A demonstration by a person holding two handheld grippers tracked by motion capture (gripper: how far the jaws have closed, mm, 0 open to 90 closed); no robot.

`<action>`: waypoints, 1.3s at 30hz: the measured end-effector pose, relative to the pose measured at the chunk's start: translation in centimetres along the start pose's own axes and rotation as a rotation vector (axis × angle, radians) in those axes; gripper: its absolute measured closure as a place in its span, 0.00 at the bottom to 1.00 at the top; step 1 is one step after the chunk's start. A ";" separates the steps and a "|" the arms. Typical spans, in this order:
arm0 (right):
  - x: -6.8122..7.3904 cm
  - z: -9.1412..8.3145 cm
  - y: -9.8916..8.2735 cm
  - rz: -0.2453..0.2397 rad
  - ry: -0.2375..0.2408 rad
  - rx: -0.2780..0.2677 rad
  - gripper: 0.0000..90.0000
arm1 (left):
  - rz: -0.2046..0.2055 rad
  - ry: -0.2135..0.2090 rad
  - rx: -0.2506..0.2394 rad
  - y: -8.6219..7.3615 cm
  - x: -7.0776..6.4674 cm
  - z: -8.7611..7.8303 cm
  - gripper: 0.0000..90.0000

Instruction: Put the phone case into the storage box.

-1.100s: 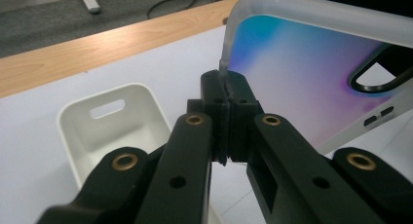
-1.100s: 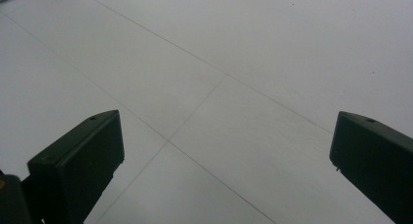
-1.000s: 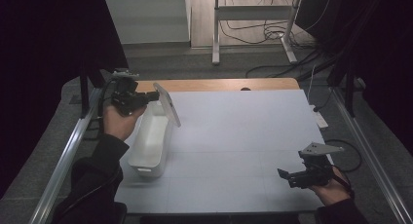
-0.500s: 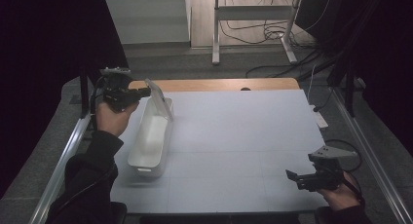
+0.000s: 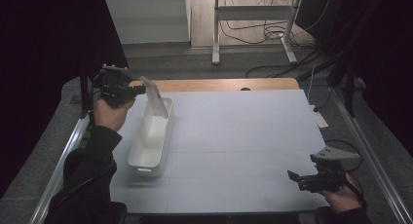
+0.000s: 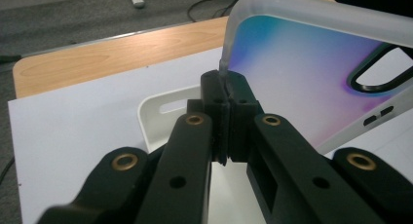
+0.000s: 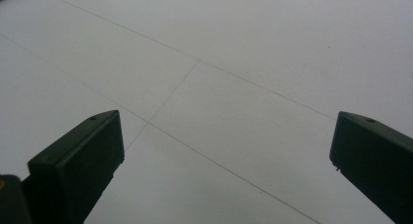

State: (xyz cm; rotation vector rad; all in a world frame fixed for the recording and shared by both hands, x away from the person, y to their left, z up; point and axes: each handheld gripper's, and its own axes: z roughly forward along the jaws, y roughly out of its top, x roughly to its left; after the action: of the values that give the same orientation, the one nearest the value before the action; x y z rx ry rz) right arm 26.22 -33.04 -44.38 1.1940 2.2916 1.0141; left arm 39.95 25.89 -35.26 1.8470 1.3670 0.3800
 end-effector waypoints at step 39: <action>0.1 0.2 0.0 -0.016 0.013 0.019 0.00 | -0.098 0.098 0.033 -1.8 3.3 5.5 0.98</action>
State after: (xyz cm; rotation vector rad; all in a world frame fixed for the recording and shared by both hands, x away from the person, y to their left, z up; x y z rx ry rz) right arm 26.31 -32.88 -44.49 1.1785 2.3221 0.9999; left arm 43.53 26.79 -40.83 1.8000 1.5318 0.4038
